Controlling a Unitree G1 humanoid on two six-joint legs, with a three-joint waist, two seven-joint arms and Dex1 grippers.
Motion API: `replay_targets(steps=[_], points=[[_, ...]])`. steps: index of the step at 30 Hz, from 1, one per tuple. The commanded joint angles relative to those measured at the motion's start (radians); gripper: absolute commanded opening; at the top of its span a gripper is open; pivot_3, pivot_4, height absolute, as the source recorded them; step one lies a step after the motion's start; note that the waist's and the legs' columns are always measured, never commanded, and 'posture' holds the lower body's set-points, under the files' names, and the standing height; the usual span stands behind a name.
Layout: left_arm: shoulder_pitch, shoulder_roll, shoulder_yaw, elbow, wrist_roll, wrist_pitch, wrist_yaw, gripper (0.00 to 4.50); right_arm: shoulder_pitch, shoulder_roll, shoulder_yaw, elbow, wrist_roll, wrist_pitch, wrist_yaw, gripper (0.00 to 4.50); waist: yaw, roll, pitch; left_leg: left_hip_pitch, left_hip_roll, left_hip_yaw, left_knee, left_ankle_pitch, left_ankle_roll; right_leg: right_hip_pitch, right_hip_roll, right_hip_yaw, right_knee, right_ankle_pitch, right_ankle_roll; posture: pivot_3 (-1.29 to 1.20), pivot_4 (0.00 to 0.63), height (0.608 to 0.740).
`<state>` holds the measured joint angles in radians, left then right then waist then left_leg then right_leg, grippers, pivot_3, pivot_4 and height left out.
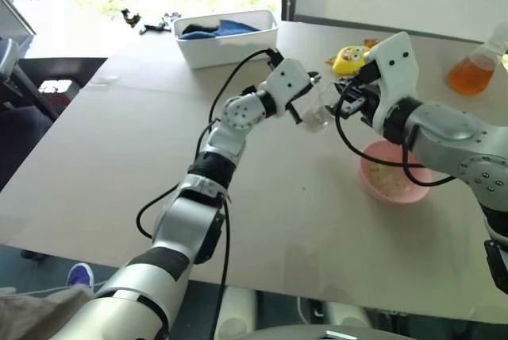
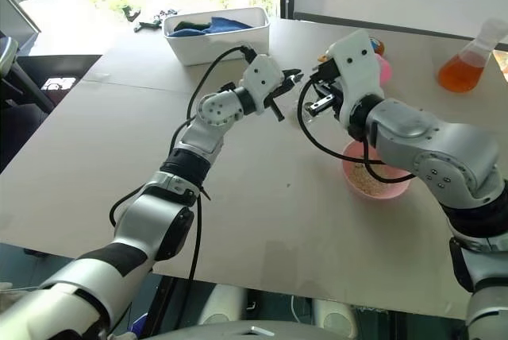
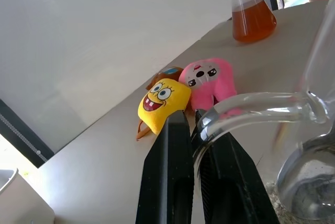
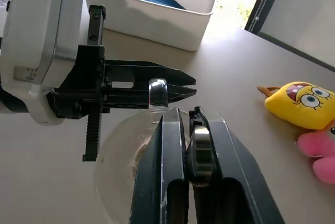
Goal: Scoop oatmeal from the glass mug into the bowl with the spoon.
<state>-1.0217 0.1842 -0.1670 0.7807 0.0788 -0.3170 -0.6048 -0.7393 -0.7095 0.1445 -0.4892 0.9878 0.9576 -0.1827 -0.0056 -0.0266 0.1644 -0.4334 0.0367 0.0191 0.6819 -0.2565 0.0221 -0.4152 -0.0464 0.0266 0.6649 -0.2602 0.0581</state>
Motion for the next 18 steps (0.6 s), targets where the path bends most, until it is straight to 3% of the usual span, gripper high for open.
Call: replay_targets(steps=[1,8,14,18], points=[[-0.061,-0.017,0.014,-0.035,-0.009,-0.047,0.018,0.09,0.008,0.031,-0.060,-0.014,-0.007,0.043,0.019,0.00,0.001,0.000,0.000,0.000,0.000,0.000,0.000,0.000,0.000,0.000,0.000,0.000,0.000,0.000,0.000,0.00,0.150,0.740],[-0.057,-0.029,0.019,-0.062,-0.018,-0.038,0.013,0.09,0.027,0.110,-0.087,-0.038,-0.028,0.108,0.040,0.00,-0.001,0.000,0.000,0.000,0.000,0.000,0.000,0.000,0.000,0.000,0.000,0.000,0.000,0.000,0.000,0.00,0.150,0.740],[-0.041,-0.033,0.050,-0.118,-0.078,0.055,-0.022,0.09,0.027,0.073,-0.041,-0.079,-0.194,0.092,0.098,0.00,-0.001,0.000,0.000,0.000,0.000,0.000,0.000,0.000,0.000,0.000,0.000,0.000,0.000,0.000,0.000,0.00,0.150,0.740],[-0.024,-0.022,0.047,-0.139,-0.076,0.083,-0.023,0.09,0.032,0.116,-0.097,-0.084,-0.198,0.110,0.108,0.00,-0.004,0.000,0.000,0.000,0.000,0.000,0.000,0.000,0.000,0.000,0.000,0.000,0.001,0.000,0.000,0.00,0.150,0.740]])
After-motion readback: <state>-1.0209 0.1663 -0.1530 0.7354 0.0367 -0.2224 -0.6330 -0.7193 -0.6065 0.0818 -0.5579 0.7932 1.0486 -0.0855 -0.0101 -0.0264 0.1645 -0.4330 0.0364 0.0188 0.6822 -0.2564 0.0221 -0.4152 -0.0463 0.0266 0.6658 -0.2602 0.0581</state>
